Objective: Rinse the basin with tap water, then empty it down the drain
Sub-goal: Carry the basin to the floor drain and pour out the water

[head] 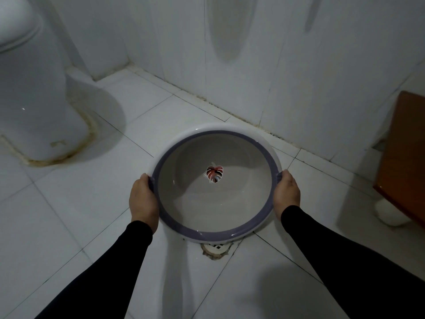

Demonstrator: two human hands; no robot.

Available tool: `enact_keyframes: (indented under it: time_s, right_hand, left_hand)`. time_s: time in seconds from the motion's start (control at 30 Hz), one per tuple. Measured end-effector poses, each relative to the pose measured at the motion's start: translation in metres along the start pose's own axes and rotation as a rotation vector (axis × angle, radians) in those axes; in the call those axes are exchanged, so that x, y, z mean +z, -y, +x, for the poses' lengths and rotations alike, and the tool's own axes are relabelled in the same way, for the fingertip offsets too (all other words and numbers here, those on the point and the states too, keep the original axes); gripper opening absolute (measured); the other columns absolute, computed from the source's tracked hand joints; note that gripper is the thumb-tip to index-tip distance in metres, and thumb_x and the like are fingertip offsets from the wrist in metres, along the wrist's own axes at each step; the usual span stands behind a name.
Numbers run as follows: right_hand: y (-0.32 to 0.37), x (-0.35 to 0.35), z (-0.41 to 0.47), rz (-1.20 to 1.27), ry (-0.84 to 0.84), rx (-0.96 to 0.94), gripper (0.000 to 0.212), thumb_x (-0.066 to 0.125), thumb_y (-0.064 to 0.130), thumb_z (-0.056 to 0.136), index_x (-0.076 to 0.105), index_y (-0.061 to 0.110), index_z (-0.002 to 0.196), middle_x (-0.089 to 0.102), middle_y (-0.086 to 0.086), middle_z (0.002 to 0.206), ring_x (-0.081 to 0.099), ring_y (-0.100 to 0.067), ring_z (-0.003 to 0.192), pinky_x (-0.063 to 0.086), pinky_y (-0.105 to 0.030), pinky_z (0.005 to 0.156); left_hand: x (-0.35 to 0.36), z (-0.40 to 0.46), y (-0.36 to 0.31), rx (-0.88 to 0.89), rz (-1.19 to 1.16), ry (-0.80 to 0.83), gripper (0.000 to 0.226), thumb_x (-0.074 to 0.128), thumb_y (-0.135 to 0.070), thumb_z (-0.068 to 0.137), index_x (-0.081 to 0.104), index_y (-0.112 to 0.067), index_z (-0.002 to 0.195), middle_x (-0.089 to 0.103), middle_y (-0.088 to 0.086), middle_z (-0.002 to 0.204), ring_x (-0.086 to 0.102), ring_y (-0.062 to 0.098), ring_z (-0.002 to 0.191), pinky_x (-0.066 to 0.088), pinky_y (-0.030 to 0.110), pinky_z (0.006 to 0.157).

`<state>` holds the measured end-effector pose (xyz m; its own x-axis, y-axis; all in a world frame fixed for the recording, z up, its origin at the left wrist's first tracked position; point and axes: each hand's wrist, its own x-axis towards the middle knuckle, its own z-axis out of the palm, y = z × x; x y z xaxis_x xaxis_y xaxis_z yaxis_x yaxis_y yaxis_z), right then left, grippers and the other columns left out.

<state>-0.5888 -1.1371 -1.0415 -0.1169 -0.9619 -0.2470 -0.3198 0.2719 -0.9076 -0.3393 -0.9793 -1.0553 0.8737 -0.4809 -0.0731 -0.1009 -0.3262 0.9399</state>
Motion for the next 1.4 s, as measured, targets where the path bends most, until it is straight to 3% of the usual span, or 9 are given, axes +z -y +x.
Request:
enact_keyframes:
  time_s: [0.2, 0.27, 0.4, 0.53, 0.8, 1.1, 1.4]
  right_hand:
    - [-0.0004, 0.0004, 0.0004, 0.015, -0.015, 0.012, 0.027, 0.029, 0.021, 0.098, 0.053, 0.014, 0.086, 0.055, -0.007, 0.099, 0.050, -0.022, 0.090, 0.034, -0.028, 0.074]
    - [-0.0003, 0.0008, -0.0003, 0.039, -0.027, 0.016, 0.028, 0.030, 0.023, 0.097, 0.053, 0.016, 0.082, 0.056, -0.007, 0.098, 0.050, -0.023, 0.090, 0.034, -0.029, 0.075]
    - [-0.0003, -0.0002, -0.0015, 0.053, -0.031, 0.031, 0.028, 0.030, 0.024, 0.097, 0.054, 0.014, 0.086, 0.056, -0.007, 0.097, 0.050, -0.023, 0.089, 0.033, -0.028, 0.074]
    - [-0.0012, -0.0012, -0.0005, 0.005, -0.022, 0.016, 0.028, 0.028, 0.022, 0.098, 0.052, 0.013, 0.089, 0.054, -0.007, 0.099, 0.049, -0.023, 0.090, 0.034, -0.027, 0.073]
    - [-0.0021, -0.0016, -0.0011, -0.010, -0.045, 0.020, 0.028, 0.028, 0.021, 0.097, 0.052, 0.015, 0.083, 0.053, -0.007, 0.098, 0.049, -0.023, 0.090, 0.034, -0.028, 0.074]
    - [-0.0021, -0.0013, -0.0010, 0.008, -0.055, 0.045, 0.032, 0.029, 0.023, 0.096, 0.047, 0.025, 0.070, 0.053, -0.008, 0.098, 0.048, -0.024, 0.090, 0.035, -0.031, 0.076]
    - [-0.0033, -0.0022, -0.0010, -0.001, -0.067, 0.036, 0.033, 0.028, 0.021, 0.096, 0.046, 0.026, 0.069, 0.053, -0.008, 0.100, 0.049, -0.025, 0.094, 0.036, -0.032, 0.078]
  left_hand:
    - [0.0010, 0.0010, 0.0008, -0.023, -0.037, -0.006, 0.018, 0.030, -0.028, 0.080, 0.041, -0.028, 0.066, 0.046, 0.010, 0.078, 0.042, 0.024, 0.082, 0.033, 0.040, 0.075]
    - [0.0013, 0.0009, 0.0011, -0.030, -0.050, -0.009, 0.018, 0.030, -0.029, 0.080, 0.041, -0.028, 0.066, 0.043, 0.000, 0.071, 0.041, 0.023, 0.082, 0.032, 0.039, 0.076]
    - [0.0024, -0.0004, -0.0003, -0.021, -0.065, -0.021, 0.018, 0.031, -0.029, 0.080, 0.042, -0.027, 0.065, 0.042, -0.004, 0.067, 0.041, 0.023, 0.080, 0.032, 0.037, 0.075]
    - [0.0016, -0.0008, 0.0009, -0.010, -0.080, -0.015, 0.018, 0.030, -0.031, 0.079, 0.042, -0.028, 0.066, 0.045, 0.002, 0.070, 0.043, 0.023, 0.081, 0.033, 0.039, 0.076]
    - [0.0025, -0.0023, -0.0011, -0.024, -0.123, -0.023, 0.019, 0.031, -0.033, 0.079, 0.044, -0.028, 0.066, 0.045, -0.006, 0.068, 0.043, 0.022, 0.082, 0.034, 0.037, 0.077]
    - [0.0010, -0.0050, -0.0028, -0.033, -0.112, -0.032, 0.017, 0.031, -0.034, 0.079, 0.044, -0.031, 0.068, 0.050, 0.010, 0.087, 0.044, 0.022, 0.084, 0.035, 0.037, 0.078]
    - [0.0014, -0.0042, -0.0033, -0.067, -0.170, -0.035, 0.018, 0.034, -0.035, 0.079, 0.045, -0.029, 0.067, 0.048, 0.000, 0.072, 0.044, 0.022, 0.083, 0.035, 0.036, 0.078]
